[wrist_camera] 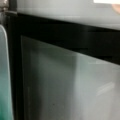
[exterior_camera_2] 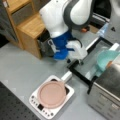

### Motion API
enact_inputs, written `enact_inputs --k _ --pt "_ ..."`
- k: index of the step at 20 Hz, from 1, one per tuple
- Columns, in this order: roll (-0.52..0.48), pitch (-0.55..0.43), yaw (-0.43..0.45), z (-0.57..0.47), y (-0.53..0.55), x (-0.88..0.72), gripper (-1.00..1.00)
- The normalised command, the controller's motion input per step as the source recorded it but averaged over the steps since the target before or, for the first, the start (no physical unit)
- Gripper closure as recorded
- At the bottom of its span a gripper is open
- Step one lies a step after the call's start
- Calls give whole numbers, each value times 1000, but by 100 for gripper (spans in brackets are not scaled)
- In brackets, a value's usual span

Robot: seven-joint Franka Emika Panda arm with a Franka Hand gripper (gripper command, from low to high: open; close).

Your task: Open the microwave oven door. Pull out the microwave oven tray. Pick up the bowl. Place the bowl on the microwave tray.

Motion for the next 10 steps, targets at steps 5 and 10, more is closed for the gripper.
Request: enact_inputs --k 5,10 --pt "179 16 83 17 -368 10 -100" --pt "82 95 204 236 -604 37 -100"
